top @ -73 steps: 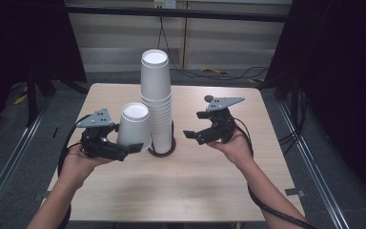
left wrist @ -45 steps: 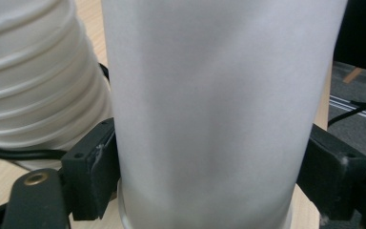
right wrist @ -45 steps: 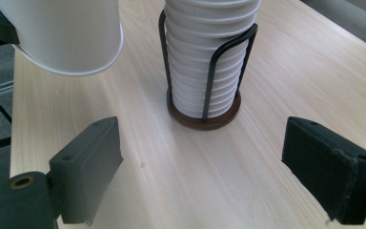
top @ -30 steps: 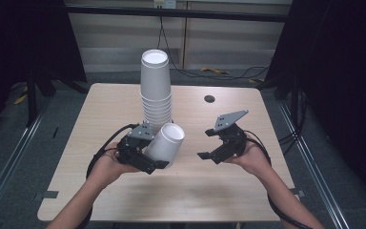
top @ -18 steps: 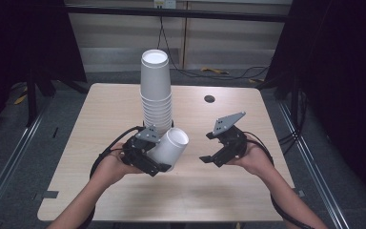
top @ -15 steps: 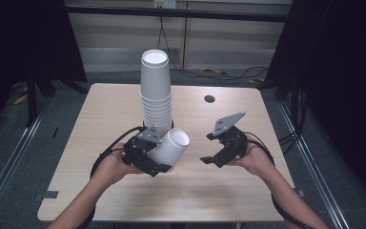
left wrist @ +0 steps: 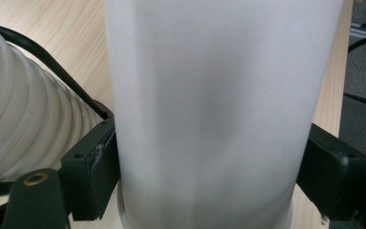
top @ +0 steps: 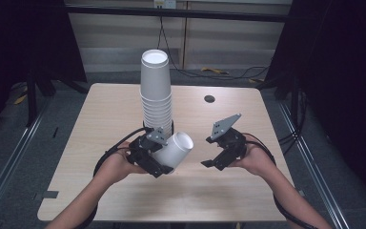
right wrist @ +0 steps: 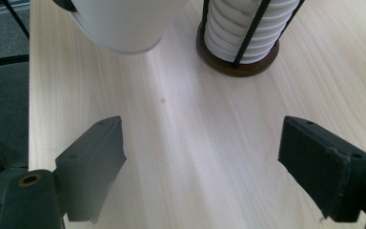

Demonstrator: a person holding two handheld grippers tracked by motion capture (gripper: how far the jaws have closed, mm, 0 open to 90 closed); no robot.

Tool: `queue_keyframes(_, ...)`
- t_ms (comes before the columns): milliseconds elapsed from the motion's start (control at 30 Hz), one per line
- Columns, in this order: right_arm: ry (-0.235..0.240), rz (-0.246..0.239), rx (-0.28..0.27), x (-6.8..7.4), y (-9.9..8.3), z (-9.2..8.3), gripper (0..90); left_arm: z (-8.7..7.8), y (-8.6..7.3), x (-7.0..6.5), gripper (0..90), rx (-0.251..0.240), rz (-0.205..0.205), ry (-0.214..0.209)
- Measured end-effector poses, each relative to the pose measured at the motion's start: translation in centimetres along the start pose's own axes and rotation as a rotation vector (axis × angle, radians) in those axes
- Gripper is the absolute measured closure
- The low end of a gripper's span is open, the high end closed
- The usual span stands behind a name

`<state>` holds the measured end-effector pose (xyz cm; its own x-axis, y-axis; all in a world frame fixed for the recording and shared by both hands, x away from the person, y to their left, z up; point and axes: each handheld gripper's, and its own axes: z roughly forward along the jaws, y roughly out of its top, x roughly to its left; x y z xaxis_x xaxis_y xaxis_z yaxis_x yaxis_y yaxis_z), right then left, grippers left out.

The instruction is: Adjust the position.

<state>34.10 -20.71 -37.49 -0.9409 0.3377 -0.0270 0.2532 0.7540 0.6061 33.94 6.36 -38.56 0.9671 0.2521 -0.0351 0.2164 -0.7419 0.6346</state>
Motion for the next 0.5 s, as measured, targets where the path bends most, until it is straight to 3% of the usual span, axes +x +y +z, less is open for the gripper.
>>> queue_keyframes(500, 0.027, -0.023, 0.070, 0.3, 0.1, 0.1, 15.1, 2.0, 1.2, -0.5, 18.9, 0.115, 0.049, -0.006)
